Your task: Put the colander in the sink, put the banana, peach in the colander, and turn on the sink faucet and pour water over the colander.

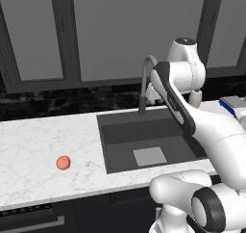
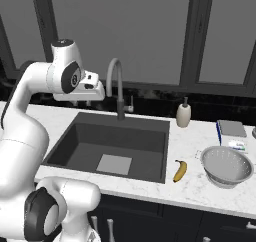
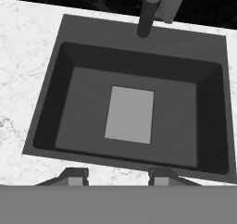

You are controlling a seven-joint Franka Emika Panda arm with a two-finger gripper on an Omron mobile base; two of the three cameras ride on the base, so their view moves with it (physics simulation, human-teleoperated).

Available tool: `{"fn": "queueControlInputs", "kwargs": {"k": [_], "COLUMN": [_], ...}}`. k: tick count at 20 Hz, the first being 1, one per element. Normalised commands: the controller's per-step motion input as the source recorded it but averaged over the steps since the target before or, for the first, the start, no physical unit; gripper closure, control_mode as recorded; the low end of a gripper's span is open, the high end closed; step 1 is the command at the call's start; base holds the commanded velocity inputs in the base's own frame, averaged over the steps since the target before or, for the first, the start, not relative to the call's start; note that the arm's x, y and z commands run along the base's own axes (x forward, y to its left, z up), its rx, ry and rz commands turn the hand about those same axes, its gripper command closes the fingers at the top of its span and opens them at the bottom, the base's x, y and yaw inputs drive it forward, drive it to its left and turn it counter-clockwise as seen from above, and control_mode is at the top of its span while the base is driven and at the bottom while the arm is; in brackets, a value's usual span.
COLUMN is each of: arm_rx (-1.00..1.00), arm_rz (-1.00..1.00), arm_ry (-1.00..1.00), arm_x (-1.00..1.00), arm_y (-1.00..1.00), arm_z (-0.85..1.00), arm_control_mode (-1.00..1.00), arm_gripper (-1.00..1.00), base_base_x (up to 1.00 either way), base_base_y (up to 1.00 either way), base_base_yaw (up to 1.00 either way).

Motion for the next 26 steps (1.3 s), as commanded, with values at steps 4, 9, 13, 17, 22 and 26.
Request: {"fn": "queueControlInputs", "kwargs": {"k": [4, 9, 13, 17, 22, 26], "arm_rx": [0.00, 0.01, 0.02, 0.00, 0.00, 0.00], "arm_rz": [-0.02, -0.07, -0.08, -0.11, -0.14, -0.15], "arm_ry": [0.00, 0.00, 0.00, 0.00, 0.06, 0.04], "arm_x": [-0.11, -0.15, -0.04, 0.00, 0.00, 0.01], "arm_y": [-0.05, -0.80, -1.00, -1.00, -1.00, -1.00], "arm_z": [0.00, 0.00, 0.00, -0.05, -0.21, -0.32], "arm_control_mode": [-1.00, -1.00, -1.00, -1.00, -1.00, -1.00], "arm_gripper": [-1.00, -1.00, -1.00, -1.00, -1.00, -1.00], "base_base_x": [0.00, 0.00, 0.00, 0.00, 0.00, 0.00], "base_base_y": [0.00, 0.00, 0.00, 0.00, 0.00, 0.00], "base_base_yaw": [0.00, 0.00, 0.00, 0.00, 0.00, 0.00]}}
